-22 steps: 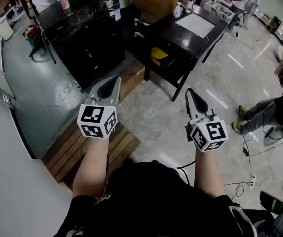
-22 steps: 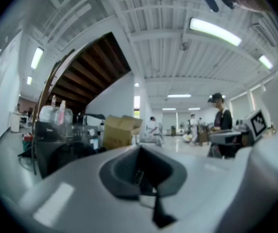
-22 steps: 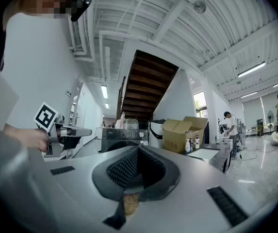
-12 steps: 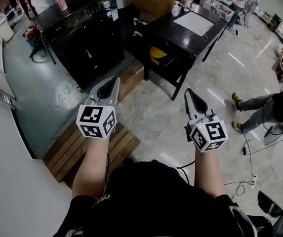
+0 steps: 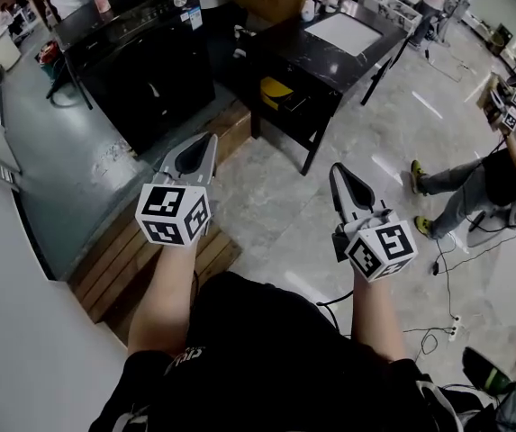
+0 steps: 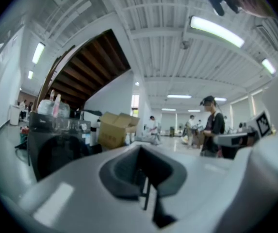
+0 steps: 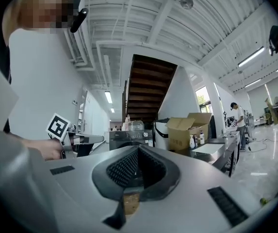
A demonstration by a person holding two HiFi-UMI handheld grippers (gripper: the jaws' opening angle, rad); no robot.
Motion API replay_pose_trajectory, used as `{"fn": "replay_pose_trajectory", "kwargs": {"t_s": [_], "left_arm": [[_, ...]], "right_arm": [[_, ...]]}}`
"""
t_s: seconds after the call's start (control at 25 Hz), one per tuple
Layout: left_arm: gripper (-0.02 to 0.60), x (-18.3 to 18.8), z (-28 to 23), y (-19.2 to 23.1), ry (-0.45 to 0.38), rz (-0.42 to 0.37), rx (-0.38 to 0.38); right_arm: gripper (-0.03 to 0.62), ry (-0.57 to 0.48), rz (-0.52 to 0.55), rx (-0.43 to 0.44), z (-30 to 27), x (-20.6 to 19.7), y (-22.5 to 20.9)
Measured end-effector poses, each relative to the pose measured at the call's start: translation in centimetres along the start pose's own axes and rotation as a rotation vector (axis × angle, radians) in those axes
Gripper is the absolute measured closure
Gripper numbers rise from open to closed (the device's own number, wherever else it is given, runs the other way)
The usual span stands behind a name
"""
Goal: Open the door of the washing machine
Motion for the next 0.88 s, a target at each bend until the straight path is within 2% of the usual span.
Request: {"fn": "replay_pose_trajectory", "kwargs": {"t_s": [0.24, 0.44, 0.68, 0.88], "left_arm": [[0.574, -1.0, -0.8, -2.0, 0.011, 0.021, -0.008], [0.574, -1.1, -2.4, -2.5, 0.009, 0.01, -0.014], [0.574, -1.3, -5.6, -1.2, -0.01, 0.025, -0.014], [0.574, -1.1, -8.8, 0.4, -0.006, 0.024, -0.027]], "right_arm": [[0.6, 0.025, -0.009, 0.024, 1.6, -1.0, -0.8], [0.6, 0.031, -0.016, 0.024, 1.5, -1.3, -2.2], [0.6, 0.04, -0.01, 0.005, -0.4, -1.7, -4.7], [0.6, 0.051, -0.053, -0.027, -3.2, -1.8, -7.2]]}}
Point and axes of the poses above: the fingertips, and each gripper's own axes: z backward along the fingers, y to its left, x out of its top, the point moved 7 cm from there along z, backward along the fingers, and after that the axes turned 2 degrees about -y, right-handed, at the moved point
